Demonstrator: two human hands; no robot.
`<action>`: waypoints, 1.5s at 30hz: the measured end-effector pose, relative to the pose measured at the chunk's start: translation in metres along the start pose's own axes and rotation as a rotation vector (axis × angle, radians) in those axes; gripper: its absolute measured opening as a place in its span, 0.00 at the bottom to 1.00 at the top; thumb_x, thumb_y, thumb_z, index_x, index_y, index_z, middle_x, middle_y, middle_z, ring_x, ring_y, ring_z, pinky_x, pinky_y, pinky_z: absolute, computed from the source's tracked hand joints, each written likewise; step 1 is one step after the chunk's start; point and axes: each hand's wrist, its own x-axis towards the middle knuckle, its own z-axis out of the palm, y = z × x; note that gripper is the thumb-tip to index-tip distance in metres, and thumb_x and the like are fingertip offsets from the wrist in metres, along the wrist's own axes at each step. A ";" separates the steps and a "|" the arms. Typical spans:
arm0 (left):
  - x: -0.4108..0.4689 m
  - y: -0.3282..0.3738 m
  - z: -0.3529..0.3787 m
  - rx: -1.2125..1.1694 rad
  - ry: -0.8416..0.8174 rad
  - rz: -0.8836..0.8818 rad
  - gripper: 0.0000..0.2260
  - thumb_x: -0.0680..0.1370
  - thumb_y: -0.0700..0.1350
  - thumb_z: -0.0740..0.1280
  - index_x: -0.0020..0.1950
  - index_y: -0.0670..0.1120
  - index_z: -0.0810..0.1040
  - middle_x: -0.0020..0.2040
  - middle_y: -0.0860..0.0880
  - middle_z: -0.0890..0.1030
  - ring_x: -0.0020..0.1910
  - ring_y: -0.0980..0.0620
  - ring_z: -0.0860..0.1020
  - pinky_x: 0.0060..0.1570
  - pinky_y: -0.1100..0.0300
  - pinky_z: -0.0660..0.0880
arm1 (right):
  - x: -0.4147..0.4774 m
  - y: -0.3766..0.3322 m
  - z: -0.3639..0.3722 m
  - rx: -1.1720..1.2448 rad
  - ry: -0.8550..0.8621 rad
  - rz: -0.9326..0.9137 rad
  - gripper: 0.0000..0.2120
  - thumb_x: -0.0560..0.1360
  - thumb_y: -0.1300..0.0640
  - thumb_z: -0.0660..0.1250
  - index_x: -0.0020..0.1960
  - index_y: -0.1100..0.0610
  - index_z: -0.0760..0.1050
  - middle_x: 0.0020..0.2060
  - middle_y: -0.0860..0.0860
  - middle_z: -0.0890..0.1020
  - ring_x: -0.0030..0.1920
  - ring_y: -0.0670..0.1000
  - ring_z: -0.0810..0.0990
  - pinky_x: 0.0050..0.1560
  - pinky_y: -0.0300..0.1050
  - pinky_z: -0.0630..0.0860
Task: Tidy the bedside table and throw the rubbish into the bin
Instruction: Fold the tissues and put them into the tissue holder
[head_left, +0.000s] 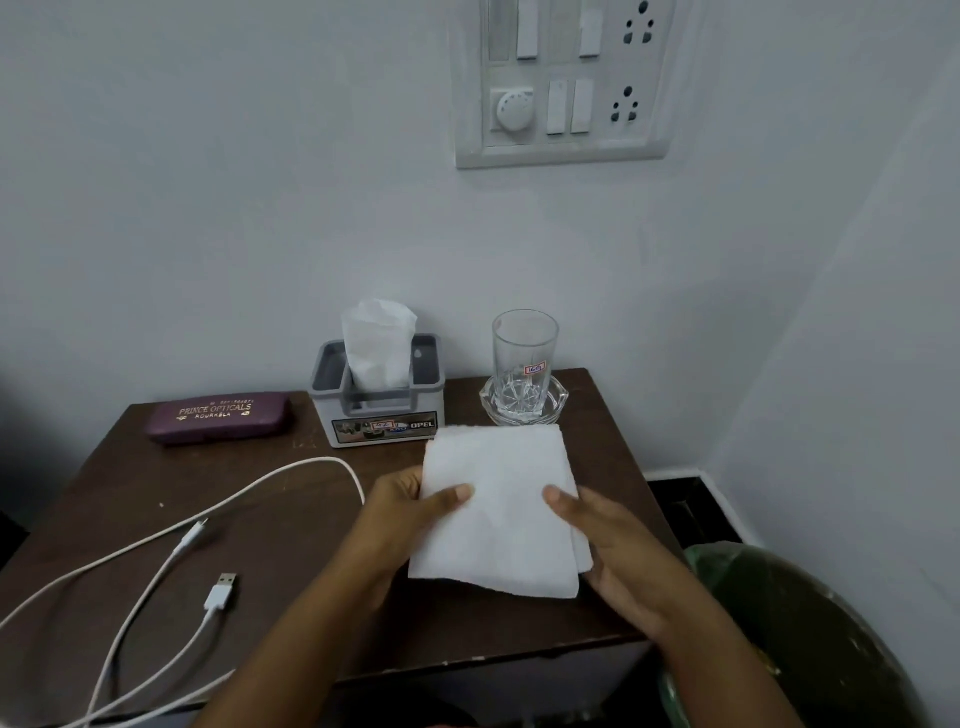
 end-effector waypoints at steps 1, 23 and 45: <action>0.000 -0.002 0.000 0.013 0.008 -0.018 0.04 0.73 0.38 0.70 0.46 0.39 0.82 0.39 0.45 0.86 0.35 0.50 0.82 0.33 0.62 0.79 | 0.003 0.001 -0.001 -0.017 -0.010 0.026 0.17 0.74 0.56 0.66 0.62 0.60 0.75 0.55 0.56 0.83 0.56 0.54 0.81 0.56 0.49 0.78; -0.005 -0.023 -0.012 -0.044 0.007 -0.102 0.08 0.79 0.41 0.63 0.52 0.42 0.81 0.48 0.44 0.85 0.48 0.44 0.83 0.49 0.52 0.80 | -0.016 0.033 -0.012 -0.866 0.490 -0.375 0.11 0.70 0.57 0.73 0.36 0.41 0.77 0.44 0.44 0.76 0.41 0.41 0.76 0.40 0.28 0.68; -0.007 -0.022 -0.011 -0.093 0.041 -0.178 0.10 0.81 0.40 0.59 0.55 0.40 0.79 0.51 0.42 0.84 0.48 0.46 0.82 0.47 0.54 0.79 | 0.014 0.032 0.004 -0.917 0.589 -0.484 0.04 0.73 0.55 0.70 0.43 0.46 0.78 0.43 0.41 0.77 0.40 0.42 0.76 0.42 0.41 0.73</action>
